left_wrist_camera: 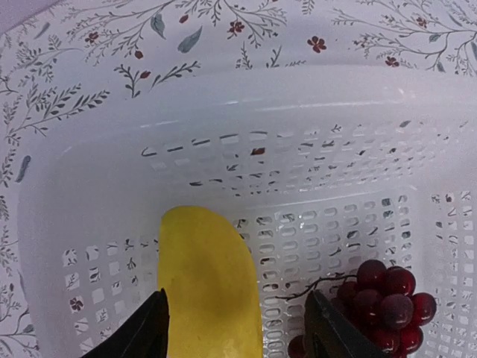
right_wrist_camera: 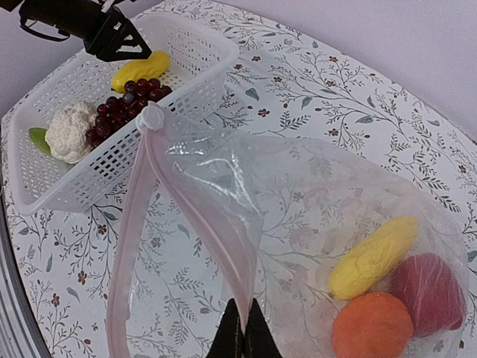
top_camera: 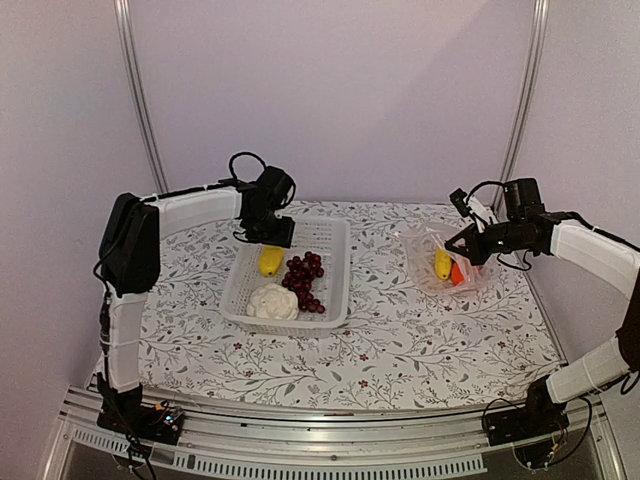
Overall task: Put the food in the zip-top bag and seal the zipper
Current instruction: Pick up the fake fruit from the bin, then place the fake fruit in the zipper food storage bag.
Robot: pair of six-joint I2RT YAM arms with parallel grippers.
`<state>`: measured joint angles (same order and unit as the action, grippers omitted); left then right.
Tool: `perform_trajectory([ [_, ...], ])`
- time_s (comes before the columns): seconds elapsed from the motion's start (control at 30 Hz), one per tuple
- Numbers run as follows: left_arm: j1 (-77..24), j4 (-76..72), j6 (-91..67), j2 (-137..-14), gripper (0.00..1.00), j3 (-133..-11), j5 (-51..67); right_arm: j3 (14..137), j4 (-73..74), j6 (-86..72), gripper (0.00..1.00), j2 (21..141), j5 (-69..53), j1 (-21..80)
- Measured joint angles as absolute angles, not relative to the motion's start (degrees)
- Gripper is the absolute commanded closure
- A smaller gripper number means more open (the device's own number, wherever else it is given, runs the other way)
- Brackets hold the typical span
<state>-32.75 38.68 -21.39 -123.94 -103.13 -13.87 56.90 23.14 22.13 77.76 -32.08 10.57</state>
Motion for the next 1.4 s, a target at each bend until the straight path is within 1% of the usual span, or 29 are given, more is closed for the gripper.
perform_trajectory([
  [0.2,-32.05,41.85,-24.05,-129.75,0.39,-106.41,-12.36,56.9,23.16,22.22,1.0,77.76,-32.05,10.61],
  [0.33,-31.97,43.35,-26.02,-132.4,0.48,-107.94,-11.97,56.9,23.16,22.5,1.0,77.76,-32.05,10.61],
  [0.43,-31.99,43.64,-26.96,-132.38,0.56,-108.22,-11.75,56.9,23.16,22.74,1.0,77.76,-32.05,10.63],
  [0.67,-33.19,43.83,-27.55,-130.87,0.63,-107.24,-14.28,56.9,23.16,23.24,1.0,77.76,-31.99,10.83],
  [0.77,-34.59,43.94,-27.46,-127.79,0.65,-106.69,-16.64,56.9,23.18,23.38,1.0,77.76,-31.83,10.87],
  [1.07,-41.8,38.83,-26.79,-110.13,0.67,-103.04,-20.32,56.9,23.18,23.29,1.0,77.54,-31.62,10.87],
  [1.23,-47.68,30.68,-23.7,-101.91,0.7,-94.39,-19.05,57.78,26.11,23.14,1.0,76.29,-31.44,11.03],
  [1.3,-49.69,27.64,-22.44,-100.14,0.74,-91.85,-17.98,58.94,28.18,23.22,1.0,75.77,-31.53,11.53],
  [1.4,-53.49,20.08,-19.42,-96.47,0.77,-86.35,-14.52,60.86,32.27,23.83,1.0,74.15,-31.62,13.17],
])
